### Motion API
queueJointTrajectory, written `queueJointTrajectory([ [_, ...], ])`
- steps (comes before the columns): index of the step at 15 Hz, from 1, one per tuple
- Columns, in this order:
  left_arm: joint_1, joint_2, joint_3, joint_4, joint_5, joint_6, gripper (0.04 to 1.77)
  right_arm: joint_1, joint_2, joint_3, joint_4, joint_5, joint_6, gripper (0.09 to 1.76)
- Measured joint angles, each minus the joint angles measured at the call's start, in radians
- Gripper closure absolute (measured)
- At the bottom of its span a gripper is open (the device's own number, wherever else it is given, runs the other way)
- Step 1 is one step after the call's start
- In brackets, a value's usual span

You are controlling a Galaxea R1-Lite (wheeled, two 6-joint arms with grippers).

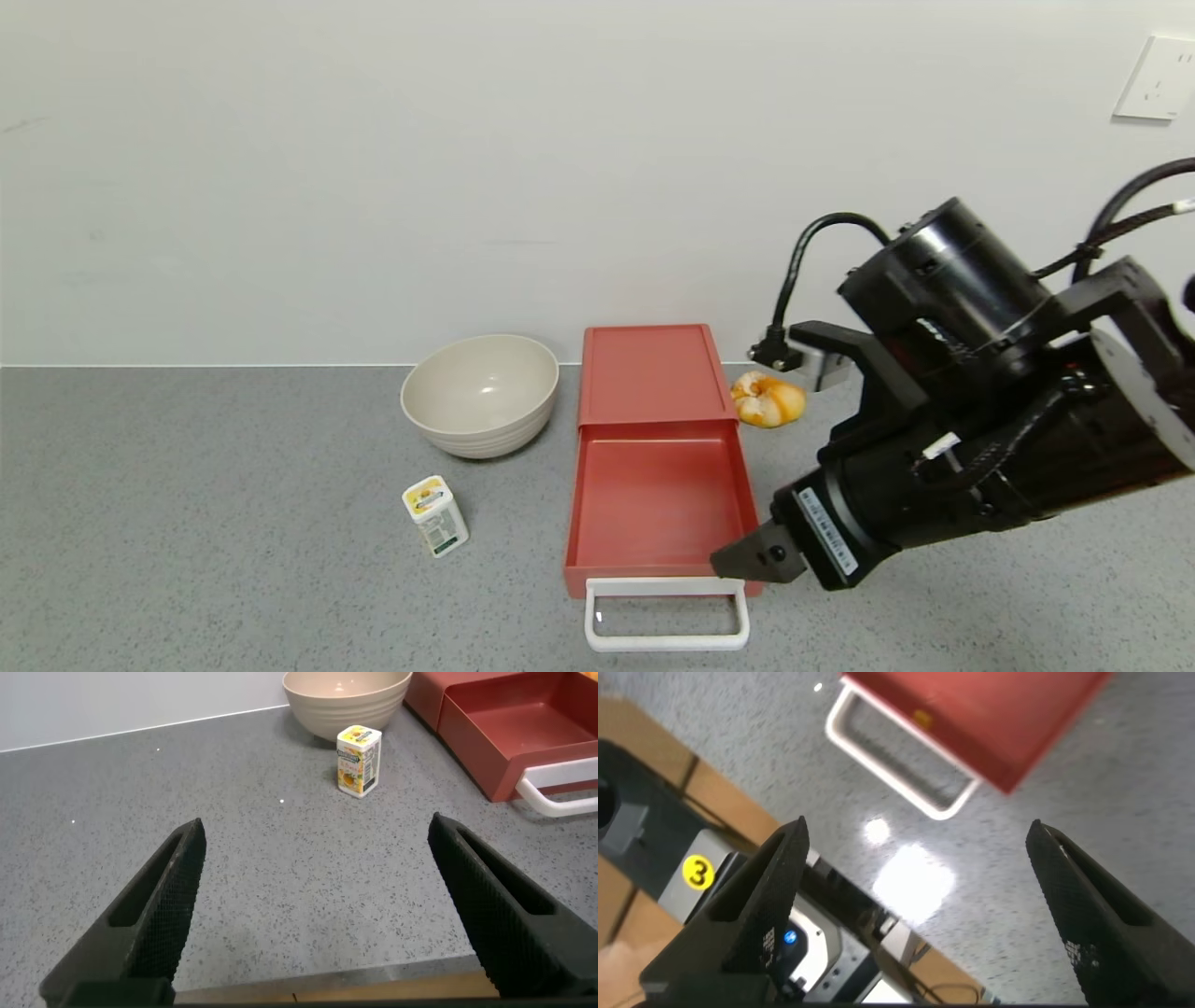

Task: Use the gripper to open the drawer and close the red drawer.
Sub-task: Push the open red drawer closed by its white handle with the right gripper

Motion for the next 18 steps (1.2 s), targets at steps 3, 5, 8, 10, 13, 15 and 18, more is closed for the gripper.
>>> queueJointTrajectory([
  [3, 0.000, 0.000, 0.000, 0.000, 0.000, 0.000, 0.09, -0.090, -0.131, 0.166, -0.173, 0.004, -0.034, 0.14],
  [5, 0.000, 0.000, 0.000, 0.000, 0.000, 0.000, 0.09, -0.141, -0.207, 0.255, -0.264, 0.001, -0.040, 0.14],
  [8, 0.000, 0.000, 0.000, 0.000, 0.000, 0.000, 0.09, -0.202, -0.305, 0.369, -0.402, 0.002, -0.040, 0.14],
  [10, 0.000, 0.000, 0.000, 0.000, 0.000, 0.000, 0.09, -0.254, -0.354, 0.432, -0.481, 0.004, -0.052, 0.14],
  [13, 0.000, 0.000, 0.000, 0.000, 0.000, 0.000, 0.09, -0.324, -0.394, 0.483, -0.566, 0.007, -0.063, 0.14],
  [15, 0.000, 0.000, 0.000, 0.000, 0.000, 0.000, 0.09, -0.340, -0.404, 0.494, -0.577, 0.007, -0.063, 0.14],
  [18, 0.000, 0.000, 0.000, 0.000, 0.000, 0.000, 0.09, -0.344, -0.408, 0.497, -0.577, 0.007, -0.063, 0.14],
])
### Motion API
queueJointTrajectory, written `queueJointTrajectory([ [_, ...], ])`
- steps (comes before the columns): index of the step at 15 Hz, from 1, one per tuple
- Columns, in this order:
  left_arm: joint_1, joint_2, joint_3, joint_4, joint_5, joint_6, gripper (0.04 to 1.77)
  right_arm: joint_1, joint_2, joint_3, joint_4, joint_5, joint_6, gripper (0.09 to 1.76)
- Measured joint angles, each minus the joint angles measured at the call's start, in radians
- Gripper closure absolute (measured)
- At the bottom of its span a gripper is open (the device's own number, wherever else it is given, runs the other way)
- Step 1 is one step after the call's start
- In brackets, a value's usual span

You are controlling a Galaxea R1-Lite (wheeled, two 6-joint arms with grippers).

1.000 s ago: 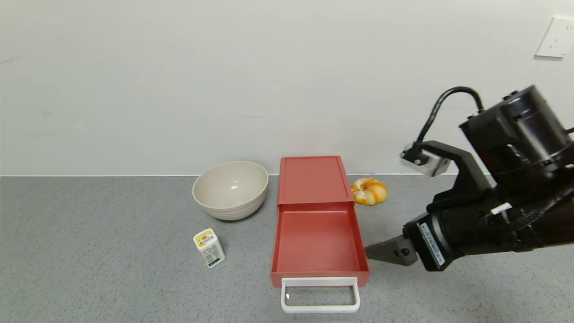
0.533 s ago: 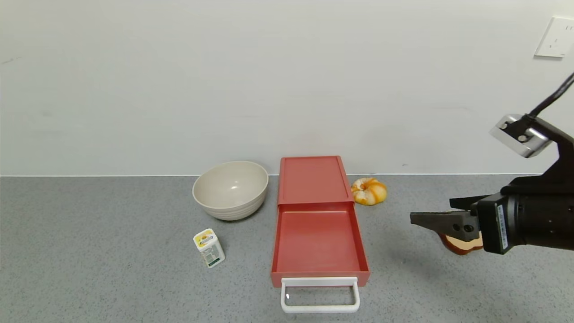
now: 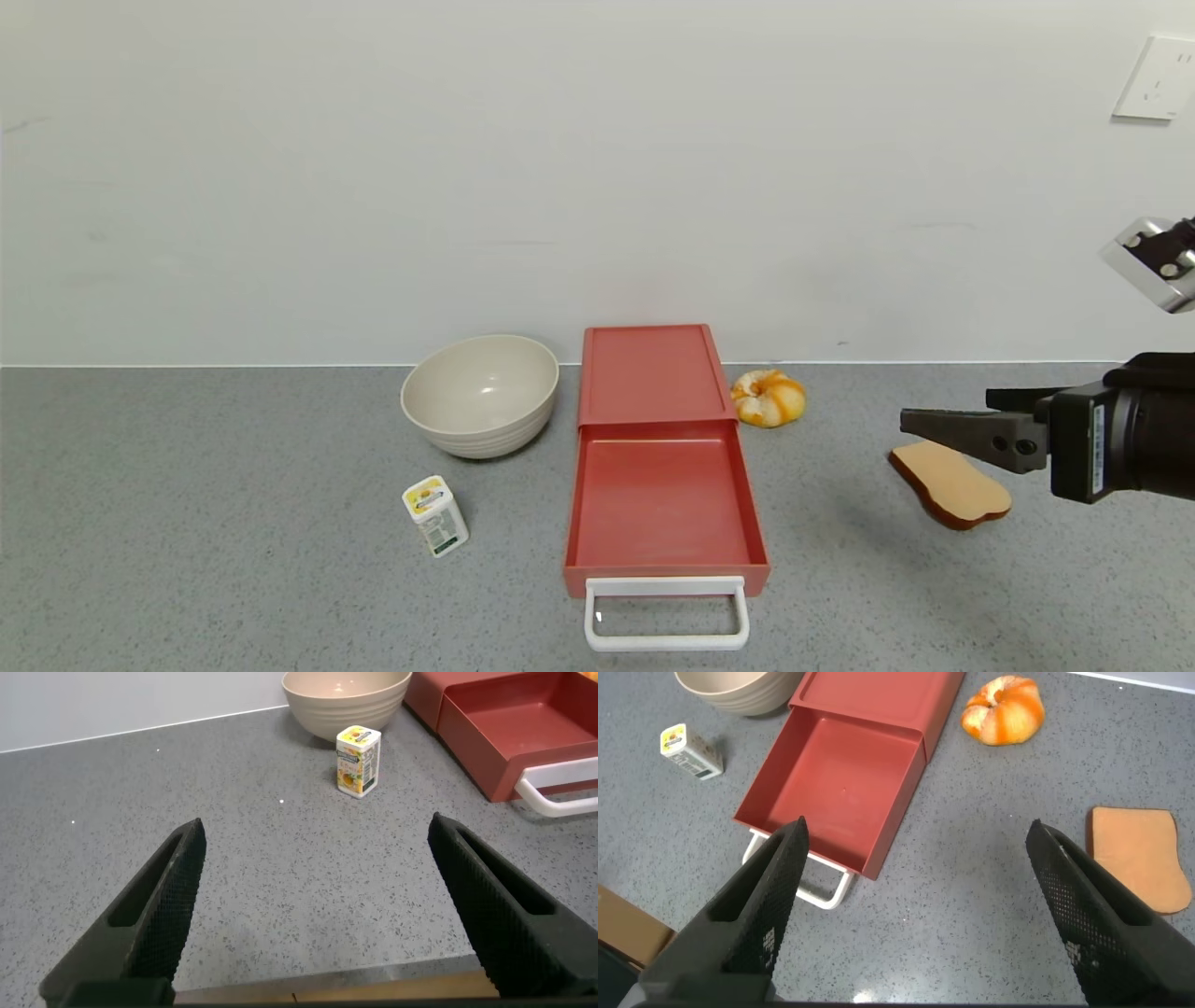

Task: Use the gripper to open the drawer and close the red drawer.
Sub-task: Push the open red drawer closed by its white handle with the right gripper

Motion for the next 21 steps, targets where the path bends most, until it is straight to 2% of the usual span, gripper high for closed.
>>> queueJointTrajectory([
  [9, 0.000, 0.000, 0.000, 0.000, 0.000, 0.000, 0.09, 0.003, 0.006, -0.015, 0.011, 0.007, 0.007, 0.14],
  [11, 0.000, 0.000, 0.000, 0.000, 0.000, 0.000, 0.09, 0.009, 0.017, -0.029, 0.043, 0.000, 0.011, 0.14],
  [13, 0.000, 0.000, 0.000, 0.000, 0.000, 0.000, 0.09, 0.027, 0.036, -0.068, 0.129, -0.006, 0.058, 0.14],
  [17, 0.000, 0.000, 0.000, 0.000, 0.000, 0.000, 0.09, 0.113, 0.105, -0.183, 0.291, -0.043, 0.220, 0.14],
  [21, 0.000, 0.000, 0.000, 0.000, 0.000, 0.000, 0.09, 0.254, 0.205, -0.221, 0.317, -0.149, 0.286, 0.14],
])
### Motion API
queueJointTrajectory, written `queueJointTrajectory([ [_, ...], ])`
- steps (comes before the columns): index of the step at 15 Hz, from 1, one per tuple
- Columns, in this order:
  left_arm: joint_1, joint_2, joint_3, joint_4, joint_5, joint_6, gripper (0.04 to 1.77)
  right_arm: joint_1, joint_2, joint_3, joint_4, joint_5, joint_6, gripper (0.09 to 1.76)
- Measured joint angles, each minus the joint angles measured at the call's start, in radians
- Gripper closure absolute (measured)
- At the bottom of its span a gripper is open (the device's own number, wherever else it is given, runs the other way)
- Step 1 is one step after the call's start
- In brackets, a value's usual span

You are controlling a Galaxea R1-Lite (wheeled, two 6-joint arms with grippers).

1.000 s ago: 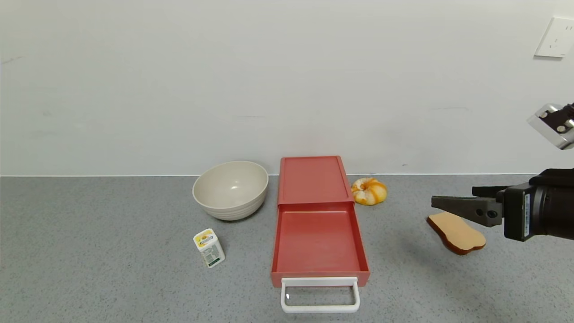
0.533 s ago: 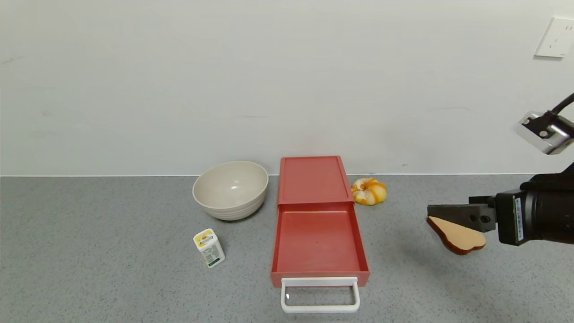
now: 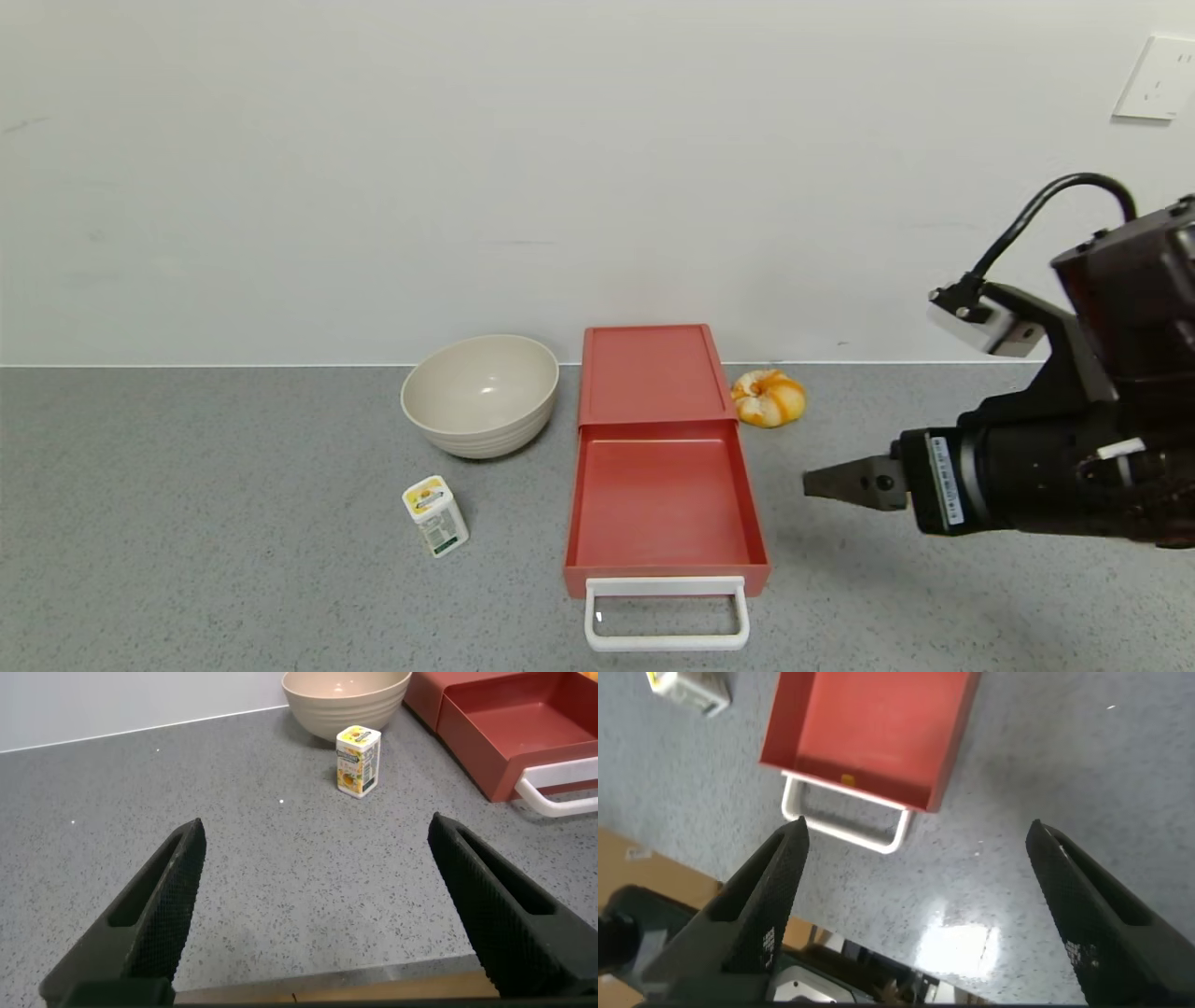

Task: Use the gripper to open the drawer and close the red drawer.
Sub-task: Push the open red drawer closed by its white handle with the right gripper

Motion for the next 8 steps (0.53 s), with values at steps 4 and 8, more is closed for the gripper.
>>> queueJointTrajectory([
  [4, 0.000, 0.000, 0.000, 0.000, 0.000, 0.000, 0.09, 0.126, 0.111, -0.016, -0.002, -0.077, 0.005, 0.14],
  [8, 0.000, 0.000, 0.000, 0.000, 0.000, 0.000, 0.09, 0.223, 0.228, -0.039, -0.006, -0.109, 0.012, 0.14],
])
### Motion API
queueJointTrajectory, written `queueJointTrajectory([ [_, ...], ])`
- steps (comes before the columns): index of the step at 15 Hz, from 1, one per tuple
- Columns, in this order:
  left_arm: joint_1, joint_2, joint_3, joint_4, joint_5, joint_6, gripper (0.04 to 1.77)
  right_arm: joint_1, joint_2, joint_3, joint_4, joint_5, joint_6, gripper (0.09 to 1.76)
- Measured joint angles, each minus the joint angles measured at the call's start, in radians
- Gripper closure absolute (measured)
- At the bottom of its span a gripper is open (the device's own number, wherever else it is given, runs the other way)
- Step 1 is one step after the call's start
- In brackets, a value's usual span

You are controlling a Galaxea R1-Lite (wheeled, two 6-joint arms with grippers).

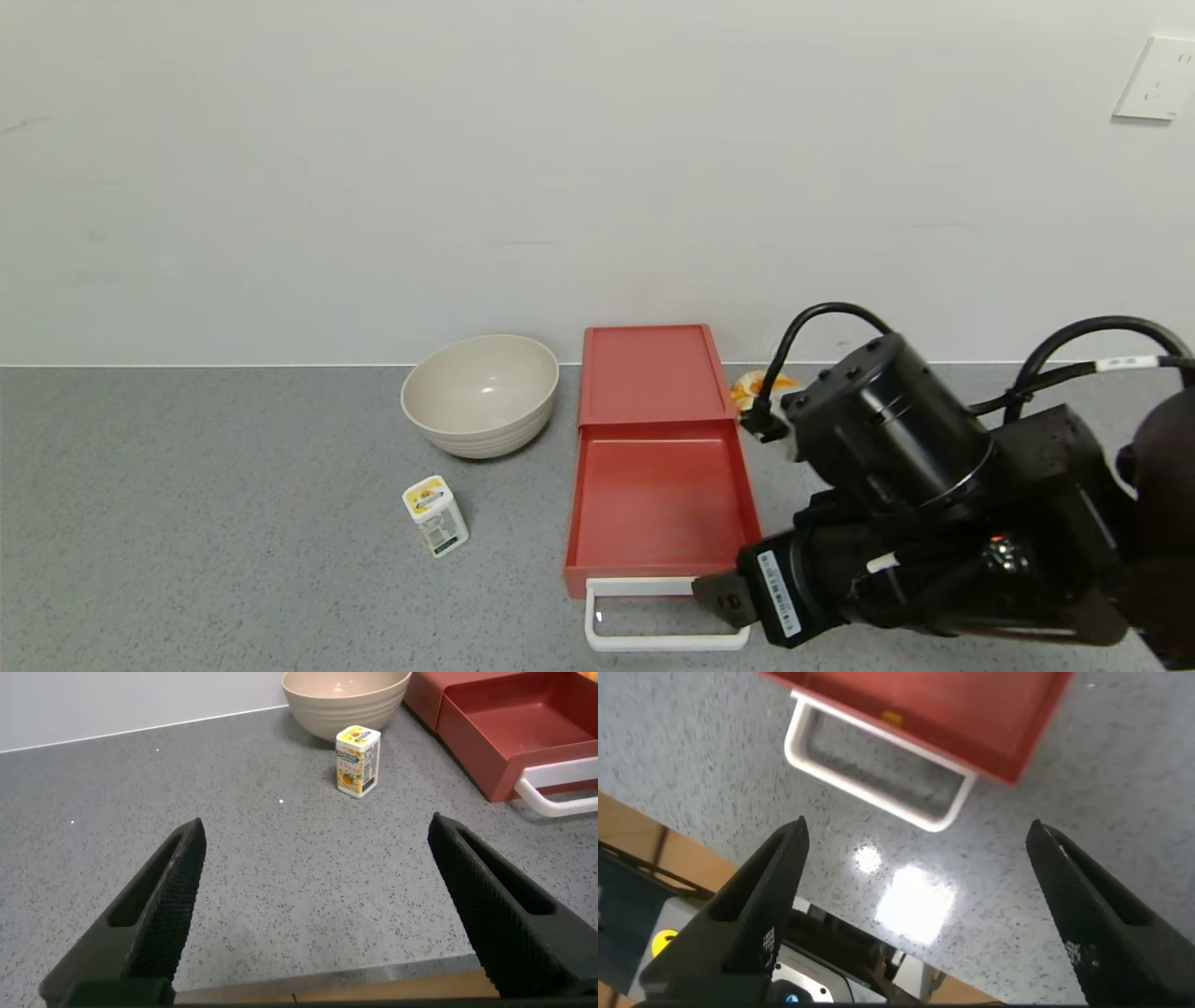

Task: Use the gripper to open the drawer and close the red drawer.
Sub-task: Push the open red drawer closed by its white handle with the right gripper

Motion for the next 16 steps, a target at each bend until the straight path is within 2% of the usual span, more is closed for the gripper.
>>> queueJointTrajectory([
  [5, 0.000, 0.000, 0.000, 0.000, 0.000, 0.000, 0.09, 0.073, 0.130, -0.069, 0.067, -0.022, 0.078, 0.14],
  [7, 0.000, 0.000, 0.000, 0.000, 0.000, 0.000, 0.09, 0.083, 0.186, -0.123, 0.114, -0.021, 0.149, 0.14],
  [9, 0.000, 0.000, 0.000, 0.000, 0.000, 0.000, 0.09, 0.089, 0.229, -0.156, 0.121, -0.020, 0.166, 0.14],
  [14, 0.000, 0.000, 0.000, 0.000, 0.000, 0.000, 0.09, 0.139, 0.285, -0.217, 0.116, -0.022, 0.064, 0.14],
  [16, 0.000, 0.000, 0.000, 0.000, 0.000, 0.000, 0.09, 0.157, 0.304, -0.249, 0.116, -0.021, -0.018, 0.14],
])
